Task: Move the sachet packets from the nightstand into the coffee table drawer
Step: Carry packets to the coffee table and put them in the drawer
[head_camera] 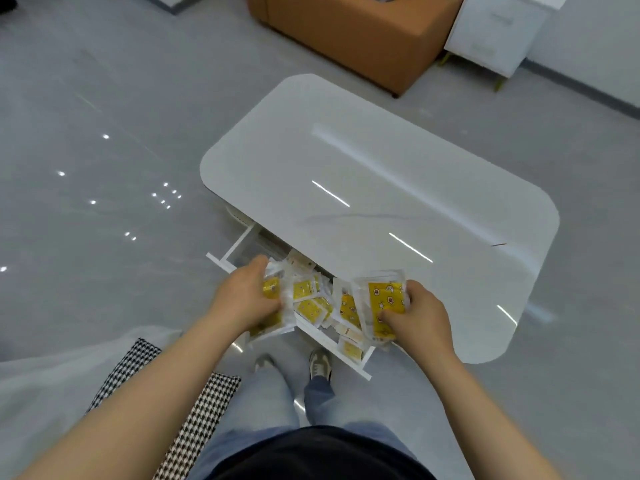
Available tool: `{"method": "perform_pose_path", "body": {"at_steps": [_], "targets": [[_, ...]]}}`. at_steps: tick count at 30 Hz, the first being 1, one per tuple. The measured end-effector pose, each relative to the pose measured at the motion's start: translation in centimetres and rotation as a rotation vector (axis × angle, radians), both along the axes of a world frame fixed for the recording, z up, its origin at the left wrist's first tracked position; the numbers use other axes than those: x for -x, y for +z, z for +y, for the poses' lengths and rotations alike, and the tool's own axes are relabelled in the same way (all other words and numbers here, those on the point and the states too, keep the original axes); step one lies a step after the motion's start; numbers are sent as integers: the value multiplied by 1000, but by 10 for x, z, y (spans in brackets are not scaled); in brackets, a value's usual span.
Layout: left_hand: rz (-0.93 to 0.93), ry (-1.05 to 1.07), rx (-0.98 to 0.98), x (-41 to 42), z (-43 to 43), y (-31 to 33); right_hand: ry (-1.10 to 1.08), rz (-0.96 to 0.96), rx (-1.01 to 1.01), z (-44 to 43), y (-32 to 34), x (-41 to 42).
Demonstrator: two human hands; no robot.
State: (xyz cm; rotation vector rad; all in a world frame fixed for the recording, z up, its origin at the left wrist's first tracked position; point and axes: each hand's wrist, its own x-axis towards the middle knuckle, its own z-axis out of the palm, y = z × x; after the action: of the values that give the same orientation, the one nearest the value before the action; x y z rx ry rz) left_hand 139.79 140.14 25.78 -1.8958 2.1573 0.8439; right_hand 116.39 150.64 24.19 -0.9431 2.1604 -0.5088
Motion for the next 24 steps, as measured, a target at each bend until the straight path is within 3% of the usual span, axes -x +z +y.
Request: {"method": "perform_pose_path", "body": {"at_steps": [17, 24], "targets": [[26, -206, -132, -6, -150, -69, -201, 49, -143, -51, -3, -39], [-128, -400, -218, -22, -207, -93, -225, 73, -195, -87, -17, -68]]}}
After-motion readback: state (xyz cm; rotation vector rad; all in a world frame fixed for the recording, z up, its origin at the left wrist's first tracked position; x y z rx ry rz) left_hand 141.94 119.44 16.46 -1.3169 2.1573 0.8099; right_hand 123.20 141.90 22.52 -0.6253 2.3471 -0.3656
